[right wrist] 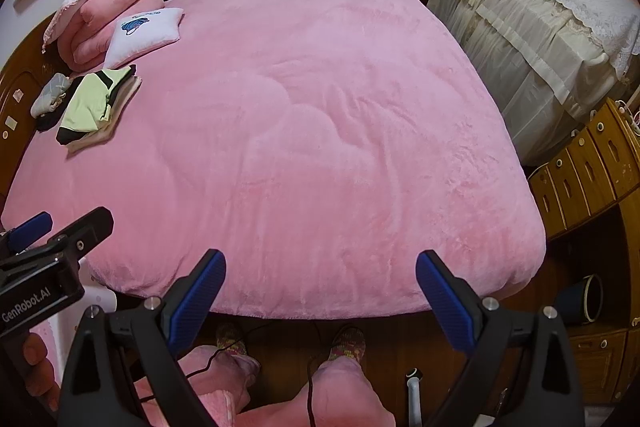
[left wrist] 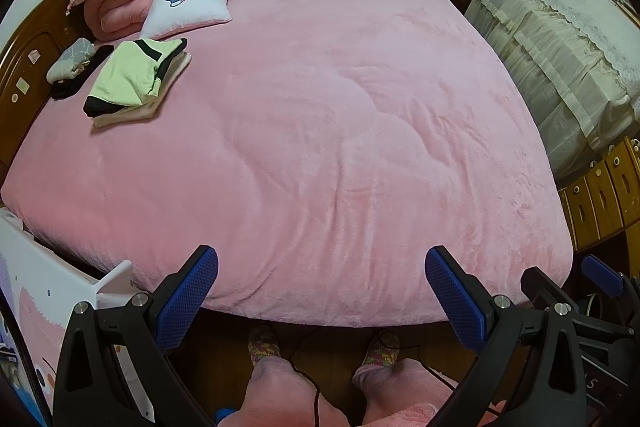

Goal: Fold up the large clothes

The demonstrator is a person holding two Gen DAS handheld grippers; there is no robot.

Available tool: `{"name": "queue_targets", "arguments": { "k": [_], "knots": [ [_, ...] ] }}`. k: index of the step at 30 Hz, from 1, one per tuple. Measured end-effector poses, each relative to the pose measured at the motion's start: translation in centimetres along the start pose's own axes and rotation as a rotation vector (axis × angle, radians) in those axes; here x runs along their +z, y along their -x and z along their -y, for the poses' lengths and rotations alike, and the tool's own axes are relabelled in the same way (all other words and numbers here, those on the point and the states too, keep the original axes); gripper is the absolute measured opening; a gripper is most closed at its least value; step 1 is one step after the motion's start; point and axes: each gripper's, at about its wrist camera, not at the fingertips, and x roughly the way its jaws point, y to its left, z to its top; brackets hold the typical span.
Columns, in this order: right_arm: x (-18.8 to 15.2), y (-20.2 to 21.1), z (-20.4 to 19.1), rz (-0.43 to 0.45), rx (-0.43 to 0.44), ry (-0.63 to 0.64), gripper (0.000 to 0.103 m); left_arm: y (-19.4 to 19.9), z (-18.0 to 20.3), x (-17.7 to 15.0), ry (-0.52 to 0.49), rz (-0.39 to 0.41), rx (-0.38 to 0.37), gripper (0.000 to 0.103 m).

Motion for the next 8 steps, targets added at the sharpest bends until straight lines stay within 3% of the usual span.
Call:
{"name": "queue_targets", "arguments": {
  "k": [8],
  "knots": [
    [0.01,-0.30,-0.09,-0.007,0.002,0.000,0.096,-0.30,-0.22,0.31,-0.011,-0.012,0.001,0.102]
  ]
}}
